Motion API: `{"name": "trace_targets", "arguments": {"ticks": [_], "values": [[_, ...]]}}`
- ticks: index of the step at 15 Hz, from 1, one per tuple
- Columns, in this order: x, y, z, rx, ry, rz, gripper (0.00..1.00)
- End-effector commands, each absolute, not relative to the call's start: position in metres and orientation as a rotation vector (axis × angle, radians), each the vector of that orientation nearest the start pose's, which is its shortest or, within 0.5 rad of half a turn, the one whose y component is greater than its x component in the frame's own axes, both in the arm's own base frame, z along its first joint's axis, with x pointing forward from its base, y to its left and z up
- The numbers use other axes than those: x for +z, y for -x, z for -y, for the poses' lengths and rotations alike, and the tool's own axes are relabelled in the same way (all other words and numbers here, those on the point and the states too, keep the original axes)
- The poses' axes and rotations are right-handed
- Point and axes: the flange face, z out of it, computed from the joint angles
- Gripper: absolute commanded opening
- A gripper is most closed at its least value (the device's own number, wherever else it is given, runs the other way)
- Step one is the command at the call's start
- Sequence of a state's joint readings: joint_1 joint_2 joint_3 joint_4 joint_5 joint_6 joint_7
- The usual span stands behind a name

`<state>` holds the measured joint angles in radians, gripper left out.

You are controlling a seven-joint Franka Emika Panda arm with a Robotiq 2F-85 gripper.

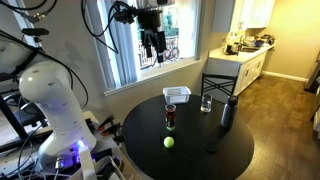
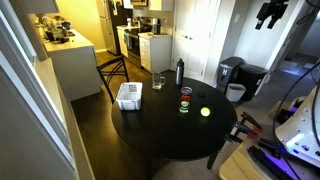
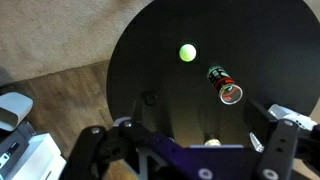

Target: Put the green ball in the container

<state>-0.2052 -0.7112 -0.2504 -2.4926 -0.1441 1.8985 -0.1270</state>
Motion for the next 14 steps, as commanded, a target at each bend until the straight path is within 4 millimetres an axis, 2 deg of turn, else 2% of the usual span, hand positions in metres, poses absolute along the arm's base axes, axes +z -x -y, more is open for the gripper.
{"name": "trace_targets", "arguments": {"ticks": [1, 10, 14], "values": [[0.522, -0.309, 0.174, -0.166, 3.119, -0.374, 1.00], [0.521, -0.308, 0.176, -0.185, 3.125, -0.366, 1.00], [0.497, -0.316, 0.191, -0.145, 3.109, -0.453, 1.00]]}}
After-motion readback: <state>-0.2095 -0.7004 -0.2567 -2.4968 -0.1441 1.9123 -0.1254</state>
